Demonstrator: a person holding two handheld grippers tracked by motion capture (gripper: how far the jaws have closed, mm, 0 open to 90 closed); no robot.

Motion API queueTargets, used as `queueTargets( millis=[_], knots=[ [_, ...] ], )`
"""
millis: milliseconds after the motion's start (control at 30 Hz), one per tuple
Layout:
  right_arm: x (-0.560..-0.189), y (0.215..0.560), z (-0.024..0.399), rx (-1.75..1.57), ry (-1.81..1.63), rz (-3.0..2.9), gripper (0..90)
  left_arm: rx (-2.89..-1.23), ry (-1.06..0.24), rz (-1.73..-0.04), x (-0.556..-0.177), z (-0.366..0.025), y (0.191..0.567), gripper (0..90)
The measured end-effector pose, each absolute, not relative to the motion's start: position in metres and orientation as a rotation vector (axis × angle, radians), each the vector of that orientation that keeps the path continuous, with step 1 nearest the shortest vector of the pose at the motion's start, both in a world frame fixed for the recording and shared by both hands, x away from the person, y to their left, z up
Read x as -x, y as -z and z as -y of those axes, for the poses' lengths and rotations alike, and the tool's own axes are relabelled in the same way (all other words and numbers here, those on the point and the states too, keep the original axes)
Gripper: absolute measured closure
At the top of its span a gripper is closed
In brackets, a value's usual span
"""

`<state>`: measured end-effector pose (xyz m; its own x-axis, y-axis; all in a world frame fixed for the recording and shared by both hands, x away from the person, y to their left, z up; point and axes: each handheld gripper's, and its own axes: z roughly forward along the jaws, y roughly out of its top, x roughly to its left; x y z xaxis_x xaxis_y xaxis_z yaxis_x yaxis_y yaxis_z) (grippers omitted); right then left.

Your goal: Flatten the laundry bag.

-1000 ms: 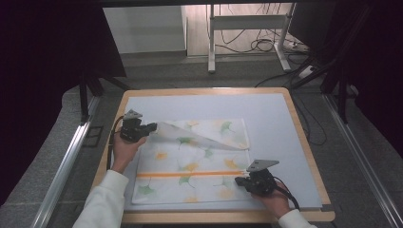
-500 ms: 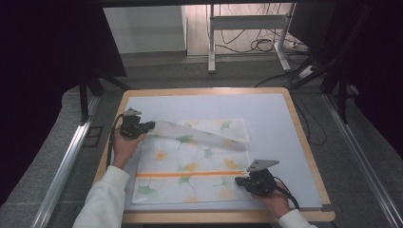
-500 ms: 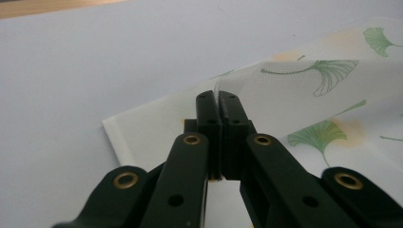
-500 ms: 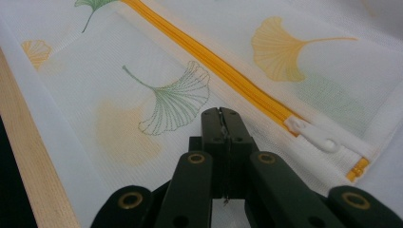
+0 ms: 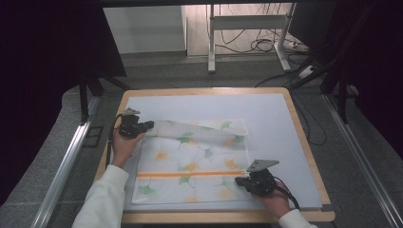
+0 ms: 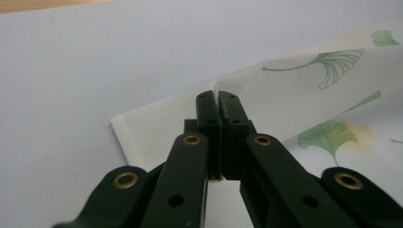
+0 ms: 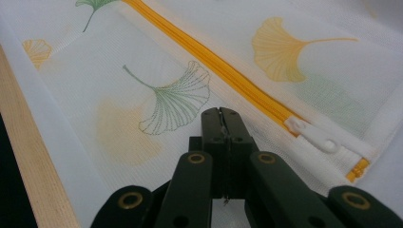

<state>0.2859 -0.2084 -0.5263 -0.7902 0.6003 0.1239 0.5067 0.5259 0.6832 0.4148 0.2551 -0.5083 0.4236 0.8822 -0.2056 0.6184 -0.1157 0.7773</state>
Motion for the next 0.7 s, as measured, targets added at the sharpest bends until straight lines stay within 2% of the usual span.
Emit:
queueTargets(
  millis=[700],
  knots=[
    [-0.287,0.527,0.210,-0.955,-1.135,-2.636,89.4,-1.804,-0.405,-1.348,-0.447,-0.262,0.508,89.3]
  ],
)
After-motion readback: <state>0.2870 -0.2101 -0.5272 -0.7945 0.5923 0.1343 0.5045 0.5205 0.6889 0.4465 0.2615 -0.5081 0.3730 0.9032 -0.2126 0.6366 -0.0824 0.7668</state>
